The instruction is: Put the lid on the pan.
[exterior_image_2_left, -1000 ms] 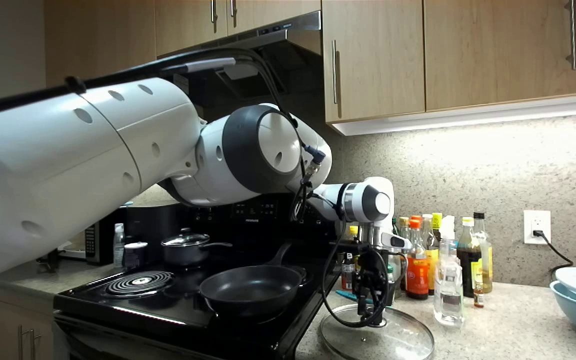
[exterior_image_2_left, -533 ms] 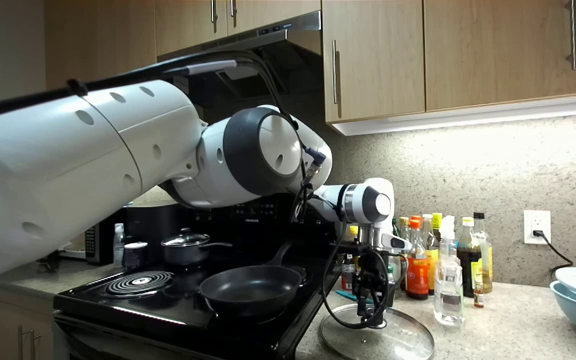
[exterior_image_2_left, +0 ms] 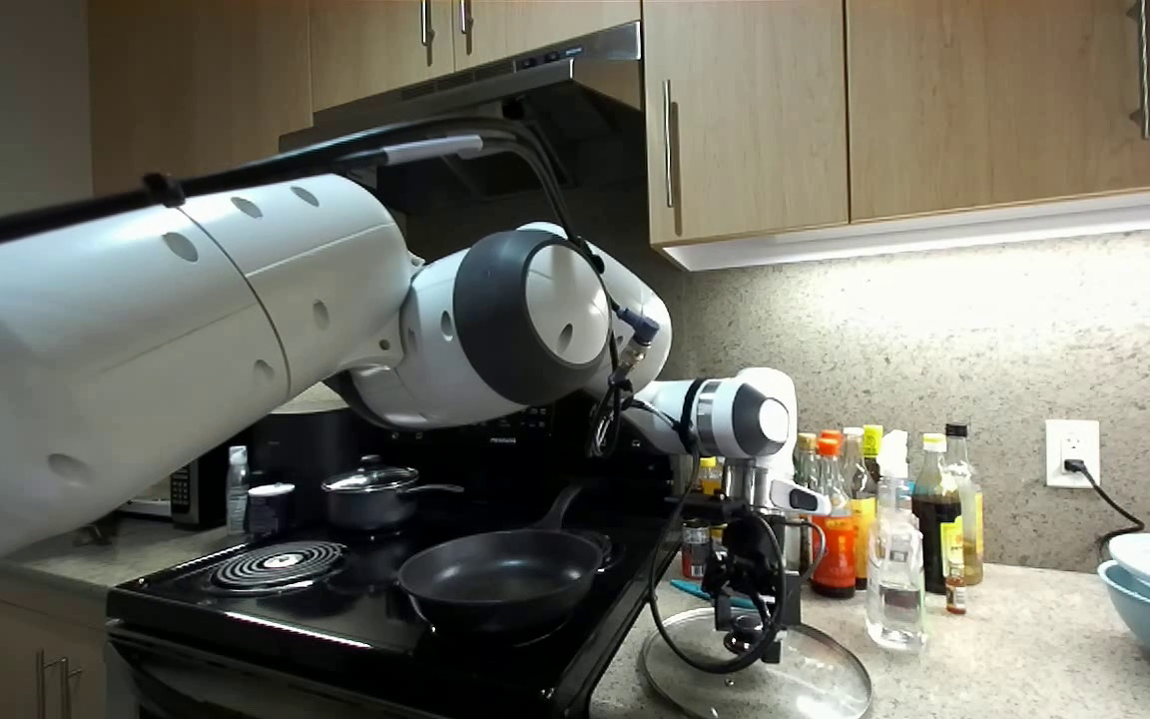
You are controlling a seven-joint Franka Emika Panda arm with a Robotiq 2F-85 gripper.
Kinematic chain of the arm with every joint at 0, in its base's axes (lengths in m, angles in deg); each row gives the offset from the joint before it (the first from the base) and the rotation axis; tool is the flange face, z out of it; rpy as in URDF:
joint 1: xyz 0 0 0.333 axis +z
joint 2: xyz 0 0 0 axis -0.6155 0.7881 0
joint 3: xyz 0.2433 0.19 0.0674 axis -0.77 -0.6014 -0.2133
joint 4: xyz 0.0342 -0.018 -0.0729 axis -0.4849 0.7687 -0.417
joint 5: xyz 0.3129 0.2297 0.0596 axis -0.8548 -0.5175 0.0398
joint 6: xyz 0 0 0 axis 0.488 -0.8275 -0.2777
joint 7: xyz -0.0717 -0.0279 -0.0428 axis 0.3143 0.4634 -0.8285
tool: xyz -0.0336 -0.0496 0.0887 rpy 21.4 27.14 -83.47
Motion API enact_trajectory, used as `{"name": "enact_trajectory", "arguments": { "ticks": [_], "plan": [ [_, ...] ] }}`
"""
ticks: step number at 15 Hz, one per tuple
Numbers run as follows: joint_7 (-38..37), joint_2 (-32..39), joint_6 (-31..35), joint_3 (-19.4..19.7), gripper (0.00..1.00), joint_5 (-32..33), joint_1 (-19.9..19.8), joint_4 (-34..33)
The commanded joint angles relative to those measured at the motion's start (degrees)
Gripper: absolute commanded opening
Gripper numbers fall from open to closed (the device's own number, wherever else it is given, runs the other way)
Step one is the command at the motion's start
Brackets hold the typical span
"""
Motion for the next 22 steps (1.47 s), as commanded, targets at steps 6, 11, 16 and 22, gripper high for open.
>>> {"name": "enact_trajectory", "arguments": {
  "ticks": [6,11,16,22],
  "plan": [
    [1.4,-4.6,5.0,0.0,1.0,-0.3,-0.3,5.7],
    [0.0,-3.0,5.9,0.1,1.0,0.0,-0.3,3.0],
    [0.5,-2.7,6.0,0.1,1.0,0.2,-0.2,3.2],
    [1.2,-3.4,7.4,0.3,1.0,1.0,0.5,5.1]
  ]
}}
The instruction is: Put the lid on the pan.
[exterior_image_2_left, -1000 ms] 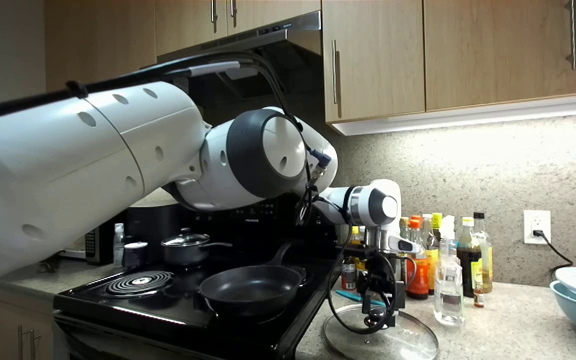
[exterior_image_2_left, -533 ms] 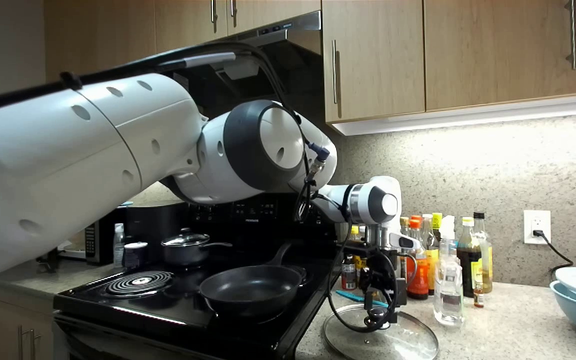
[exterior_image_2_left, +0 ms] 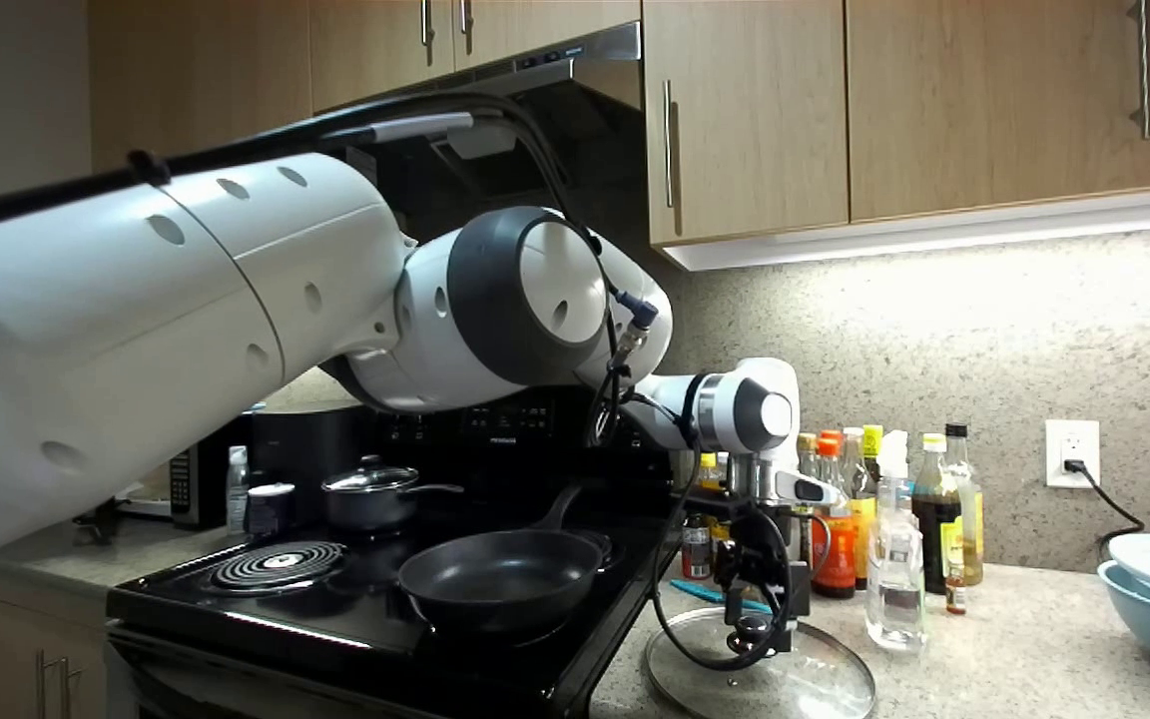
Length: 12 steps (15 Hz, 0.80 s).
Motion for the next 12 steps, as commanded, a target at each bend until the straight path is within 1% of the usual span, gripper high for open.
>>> {"name": "enact_trajectory", "arguments": {
  "ticks": [1,8,9,10,12],
  "plan": [
    [1.4,-1.4,2.0,0.3,1.0,1.0,0.7,2.5],
    [1.0,-1.8,4.4,0.4,1.0,1.3,0.8,4.2],
    [1.2,-1.9,5.0,0.4,0.75,1.4,0.9,4.6],
    [1.2,-2.0,5.3,0.4,0.74,1.4,0.9,4.7],
    [0.8,-1.9,6.1,0.5,0.6,1.4,1.0,4.6]
  ]
}}
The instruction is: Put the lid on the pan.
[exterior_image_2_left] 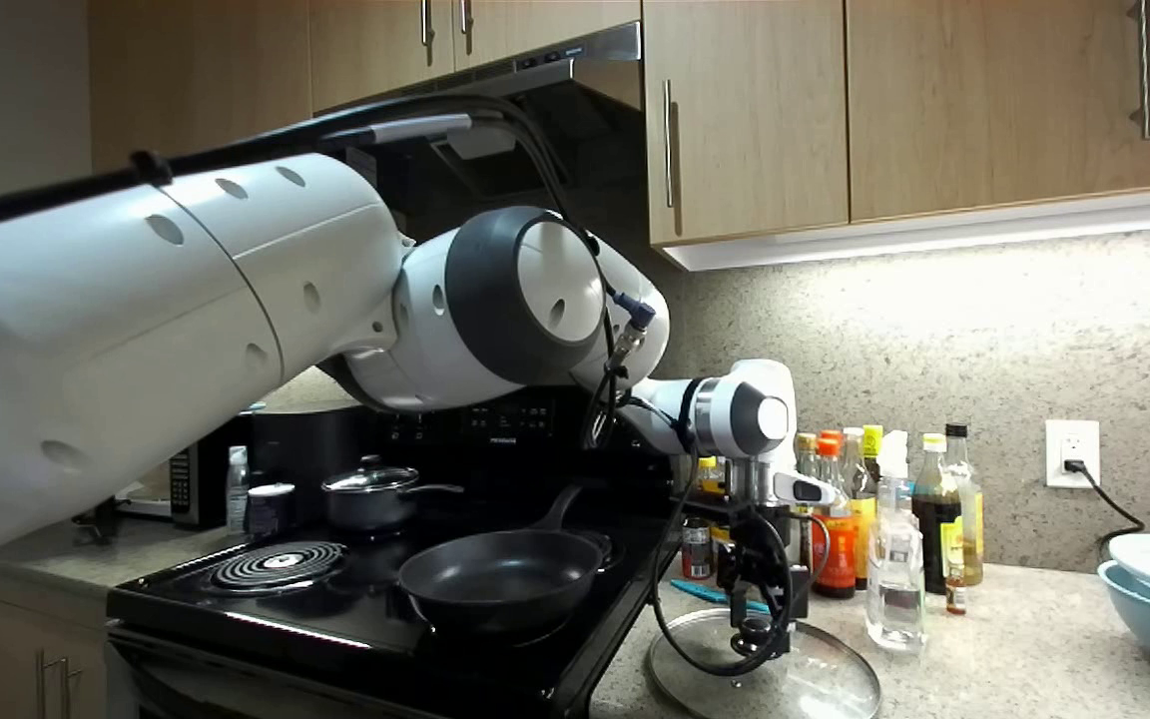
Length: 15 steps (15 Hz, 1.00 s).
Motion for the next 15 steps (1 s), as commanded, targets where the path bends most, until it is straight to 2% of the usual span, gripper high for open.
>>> {"name": "enact_trajectory", "arguments": {
  "ticks": [1,4,8,10,15],
  "plan": [
    [0.5,-1.8,3.0,0.6,0.53,0.9,0.7,3.6],
    [-0.2,-1.8,2.8,0.9,0.36,1.0,0.8,3.2],
    [-0.7,-1.6,3.1,0.9,0.33,0.6,0.7,2.6],
    [-1.3,-1.5,2.8,0.9,0.23,0.4,0.6,2.1],
    [-2.6,-1.3,1.9,0.9,0.22,0.2,0.7,1.3]
  ]
}}
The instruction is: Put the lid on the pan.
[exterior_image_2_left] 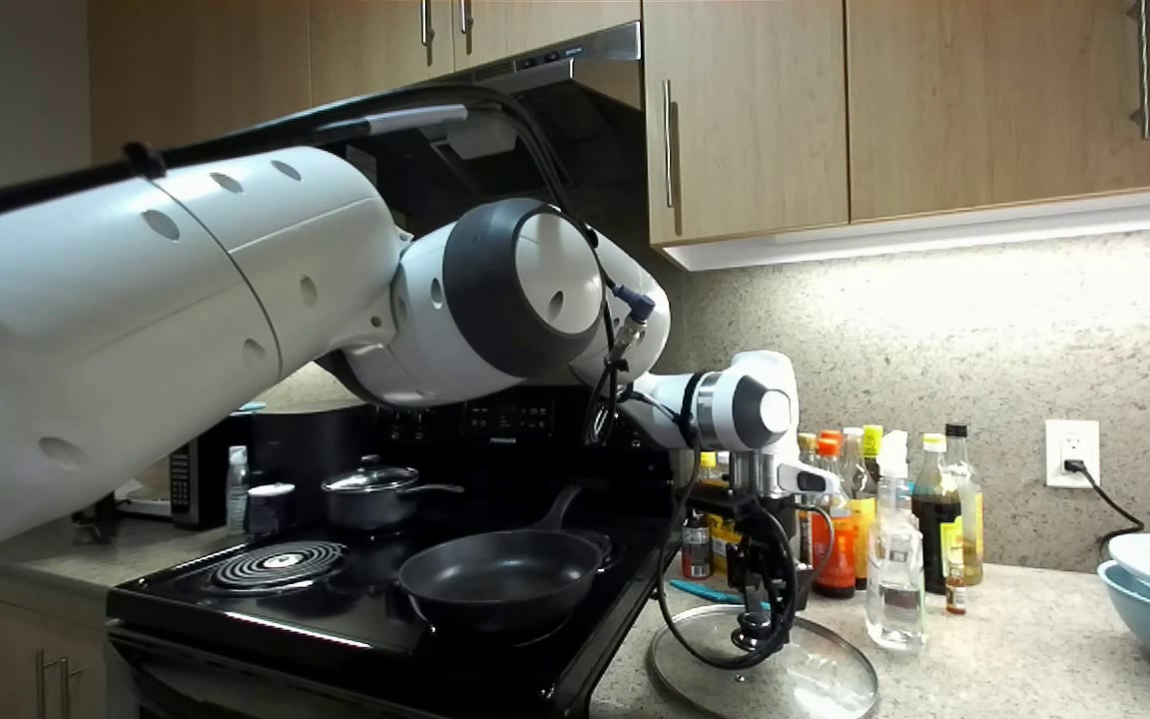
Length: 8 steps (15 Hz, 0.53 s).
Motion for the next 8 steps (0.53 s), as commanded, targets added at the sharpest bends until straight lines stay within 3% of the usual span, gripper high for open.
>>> {"name": "enact_trajectory", "arguments": {
  "ticks": [1,2,4,5,7,8],
  "plan": [
    [-2.1,-0.6,-0.4,0.3,0.22,0.0,0.6,1.0],
    [-2.5,-0.5,-0.5,0.4,0.22,-0.1,0.6,0.9],
    [-0.7,0.0,0.0,0.0,0.72,0.0,0.1,0.0],
    [-0.8,0.0,0.0,0.0,0.48,0.0,0.1,0.0],
    [-0.8,0.0,0.0,0.0,0.61,0.0,0.1,-0.1],
    [-0.8,0.0,0.0,0.0,0.92,0.0,0.0,-0.1]
  ]
}}
